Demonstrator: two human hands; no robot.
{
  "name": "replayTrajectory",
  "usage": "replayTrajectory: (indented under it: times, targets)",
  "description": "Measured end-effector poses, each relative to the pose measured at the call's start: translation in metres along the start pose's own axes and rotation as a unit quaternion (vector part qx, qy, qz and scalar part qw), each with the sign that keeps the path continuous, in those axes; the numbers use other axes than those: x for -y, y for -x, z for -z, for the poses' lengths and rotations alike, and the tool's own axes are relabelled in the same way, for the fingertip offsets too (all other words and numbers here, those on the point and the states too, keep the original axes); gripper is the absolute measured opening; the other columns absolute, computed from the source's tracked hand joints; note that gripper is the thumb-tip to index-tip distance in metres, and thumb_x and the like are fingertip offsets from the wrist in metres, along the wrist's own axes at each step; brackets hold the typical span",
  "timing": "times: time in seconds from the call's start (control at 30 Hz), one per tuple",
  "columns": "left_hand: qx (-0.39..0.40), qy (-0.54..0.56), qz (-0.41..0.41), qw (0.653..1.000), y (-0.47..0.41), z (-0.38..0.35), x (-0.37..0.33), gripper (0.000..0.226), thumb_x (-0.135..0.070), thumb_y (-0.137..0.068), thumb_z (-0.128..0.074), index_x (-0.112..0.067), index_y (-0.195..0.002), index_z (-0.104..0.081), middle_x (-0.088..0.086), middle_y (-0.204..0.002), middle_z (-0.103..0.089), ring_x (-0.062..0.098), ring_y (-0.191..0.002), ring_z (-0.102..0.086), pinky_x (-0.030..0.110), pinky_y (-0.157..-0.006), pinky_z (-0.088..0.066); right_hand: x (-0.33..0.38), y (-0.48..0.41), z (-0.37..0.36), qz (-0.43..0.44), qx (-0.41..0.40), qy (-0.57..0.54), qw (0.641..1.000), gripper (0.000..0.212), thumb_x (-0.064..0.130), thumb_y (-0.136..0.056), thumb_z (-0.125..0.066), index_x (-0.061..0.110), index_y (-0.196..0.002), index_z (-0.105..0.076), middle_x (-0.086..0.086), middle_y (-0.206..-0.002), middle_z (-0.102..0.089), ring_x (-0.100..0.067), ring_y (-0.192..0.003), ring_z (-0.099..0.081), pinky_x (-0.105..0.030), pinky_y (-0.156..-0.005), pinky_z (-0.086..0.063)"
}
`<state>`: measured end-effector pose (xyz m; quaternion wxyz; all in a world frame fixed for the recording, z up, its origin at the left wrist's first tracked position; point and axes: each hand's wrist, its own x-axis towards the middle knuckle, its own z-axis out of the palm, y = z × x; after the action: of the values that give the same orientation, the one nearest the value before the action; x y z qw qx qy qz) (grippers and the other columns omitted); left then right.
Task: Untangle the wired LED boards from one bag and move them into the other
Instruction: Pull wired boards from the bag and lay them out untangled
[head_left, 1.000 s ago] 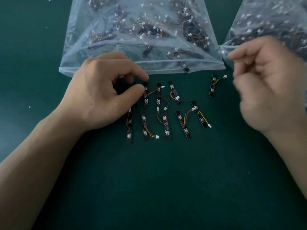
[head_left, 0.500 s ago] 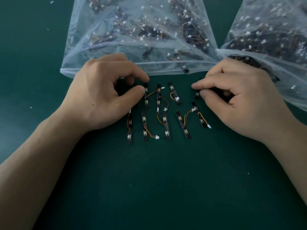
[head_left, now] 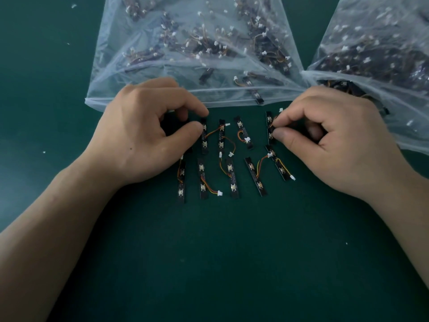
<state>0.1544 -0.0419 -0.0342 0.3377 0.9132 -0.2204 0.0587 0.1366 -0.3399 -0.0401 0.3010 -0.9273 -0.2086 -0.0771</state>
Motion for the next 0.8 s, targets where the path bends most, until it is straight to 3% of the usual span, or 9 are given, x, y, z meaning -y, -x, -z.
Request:
replayTrajectory:
  times: [0.1,0.2,0.57,0.8]
  targets:
    - [-0.001,0.000,0.002,1.000,0.0003,-0.0004,-0.0002,0.019,-0.030,-0.088,-0.069,-0.027,-0.103,-0.079,-0.009,-0.087,-0.062,0.015,-0.076,-0.059,0.035,-0.070,-0.048,-0.0008,0.0006,-0.0007,-0.004,0.003,0.000,1.000,0.008,0.026,-0.096,-0.076,0.020,-0.099,-0.079,0.018,-0.089,-0.060,0.003,-0.069,-0.050,-0.026,-0.066,-0.041]
    - [-0.001,0.002,0.003,1.000,0.0001,-0.0004,-0.0006,0.019,-0.030,-0.088,-0.069,-0.027,-0.103,-0.079,-0.009,-0.087,-0.062,0.017,-0.077,-0.060,0.037,-0.070,-0.049,-0.0007,0.0005,-0.0002,-0.003,0.006,-0.001,1.000,0.012,0.029,-0.097,-0.073,0.021,-0.102,-0.081,0.009,-0.091,-0.066,0.009,-0.072,-0.050,-0.022,-0.068,-0.037]
    - [0.003,0.006,0.005,1.000,-0.0003,-0.0001,0.0002,0.019,-0.030,-0.088,-0.069,-0.027,-0.103,-0.079,-0.008,-0.087,-0.062,0.019,-0.078,-0.061,0.040,-0.071,-0.049,-0.0004,0.0012,-0.0001,-0.004,0.001,-0.008,1.000,0.011,0.027,-0.095,-0.076,0.019,-0.101,-0.081,0.009,-0.090,-0.066,0.009,-0.071,-0.050,-0.026,-0.066,-0.040]
    - [0.004,0.009,0.002,1.000,-0.0003,0.0001,0.0000,0.019,-0.030,-0.088,-0.069,-0.025,-0.104,-0.079,-0.006,-0.087,-0.063,0.020,-0.079,-0.061,0.042,-0.072,-0.050,0.0011,-0.0001,0.0009,0.003,0.020,-0.010,1.000,0.016,0.032,-0.097,-0.072,0.025,-0.108,-0.082,0.010,-0.093,-0.067,0.006,-0.075,-0.053,-0.019,-0.068,-0.038]
